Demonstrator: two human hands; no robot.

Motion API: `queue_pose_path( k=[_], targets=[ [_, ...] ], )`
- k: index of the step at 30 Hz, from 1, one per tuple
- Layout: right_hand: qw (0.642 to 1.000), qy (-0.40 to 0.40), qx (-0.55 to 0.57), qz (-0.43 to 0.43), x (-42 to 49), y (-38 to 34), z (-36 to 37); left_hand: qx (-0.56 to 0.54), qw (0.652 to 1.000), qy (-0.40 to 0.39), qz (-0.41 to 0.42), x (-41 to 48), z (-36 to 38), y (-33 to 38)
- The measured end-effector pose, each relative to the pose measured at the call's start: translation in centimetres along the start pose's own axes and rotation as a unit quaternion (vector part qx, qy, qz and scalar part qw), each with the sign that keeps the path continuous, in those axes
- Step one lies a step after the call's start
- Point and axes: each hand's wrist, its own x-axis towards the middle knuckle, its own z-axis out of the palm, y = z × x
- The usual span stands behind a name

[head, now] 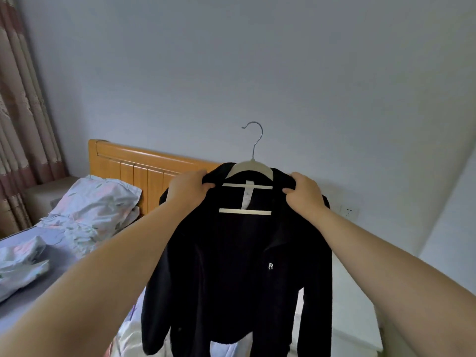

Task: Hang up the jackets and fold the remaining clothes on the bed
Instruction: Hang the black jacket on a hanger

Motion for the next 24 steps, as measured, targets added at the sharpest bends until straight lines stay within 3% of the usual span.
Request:
queue_pose_path(
  k=[14,24],
  targets=[
    [0.966,0.132,-0.131,0.178,-15.4,0.3,-10.3,-0.059,0.975,-0.059,0.205,-4.9,0.3,9.4],
    [0.899,0.222,-0.210,0.314,-33.4,-2.8,-18.9,-0.124,0.917,-0.098,0.367,-14.4,-1.0,20.3]
  ],
)
